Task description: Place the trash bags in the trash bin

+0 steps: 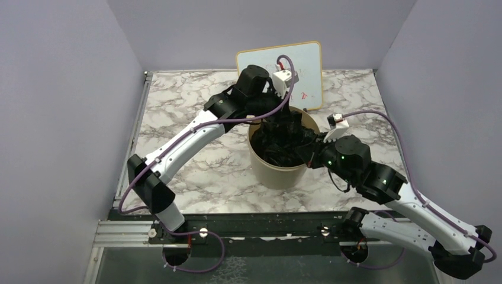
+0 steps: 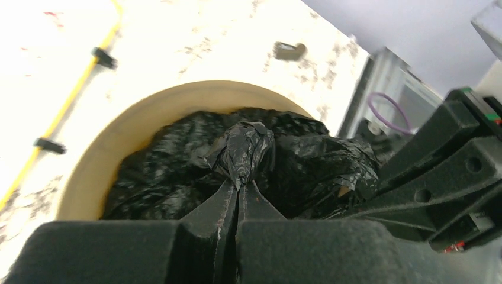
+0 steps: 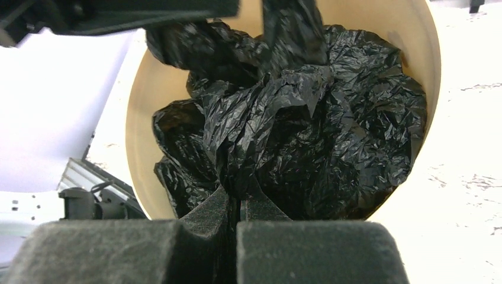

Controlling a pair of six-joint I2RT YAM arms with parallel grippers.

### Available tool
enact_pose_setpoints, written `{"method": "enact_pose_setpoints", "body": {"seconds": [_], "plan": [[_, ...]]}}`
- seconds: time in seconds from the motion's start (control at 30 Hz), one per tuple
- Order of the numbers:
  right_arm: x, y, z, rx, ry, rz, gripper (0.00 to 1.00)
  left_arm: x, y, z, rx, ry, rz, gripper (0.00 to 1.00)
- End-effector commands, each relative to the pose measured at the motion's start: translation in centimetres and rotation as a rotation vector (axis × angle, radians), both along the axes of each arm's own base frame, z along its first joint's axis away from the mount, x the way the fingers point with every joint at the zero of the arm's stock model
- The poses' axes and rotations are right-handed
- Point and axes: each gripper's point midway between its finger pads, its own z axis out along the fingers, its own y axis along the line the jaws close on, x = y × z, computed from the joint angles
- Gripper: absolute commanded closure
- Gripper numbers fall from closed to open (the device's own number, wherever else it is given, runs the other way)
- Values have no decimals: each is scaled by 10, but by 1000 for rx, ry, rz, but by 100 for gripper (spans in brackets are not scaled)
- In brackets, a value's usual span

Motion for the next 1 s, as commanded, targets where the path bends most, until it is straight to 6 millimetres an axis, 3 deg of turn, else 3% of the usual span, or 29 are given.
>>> {"method": "enact_pose_setpoints", "body": {"seconds": [0.0, 0.2, 0.33, 0.53, 0.8, 0.87, 0.97], "plan": [[12, -10, 16, -44, -35, -67, 99, 36, 39, 39, -44, -120, 299, 100], [25, 23, 39, -83, -80, 34, 99, 61, 87, 41, -92, -89, 503, 100], [44, 19, 62, -129, -149, -3, 99, 62, 109, 39, -100, -79, 596, 100], [77, 31, 62, -231, -111, 39, 99, 53, 120, 50, -143, -93, 627, 100], [105, 52, 95, -217, -149, 98, 99, 38, 139, 79, -209, -135, 667, 100], [102, 66, 103, -188, -161, 168, 99, 32, 143, 83, -221, -142, 667, 100], [76, 89, 107, -142, -147, 364, 99, 27, 136, 78, -215, -130, 610, 100]]}}
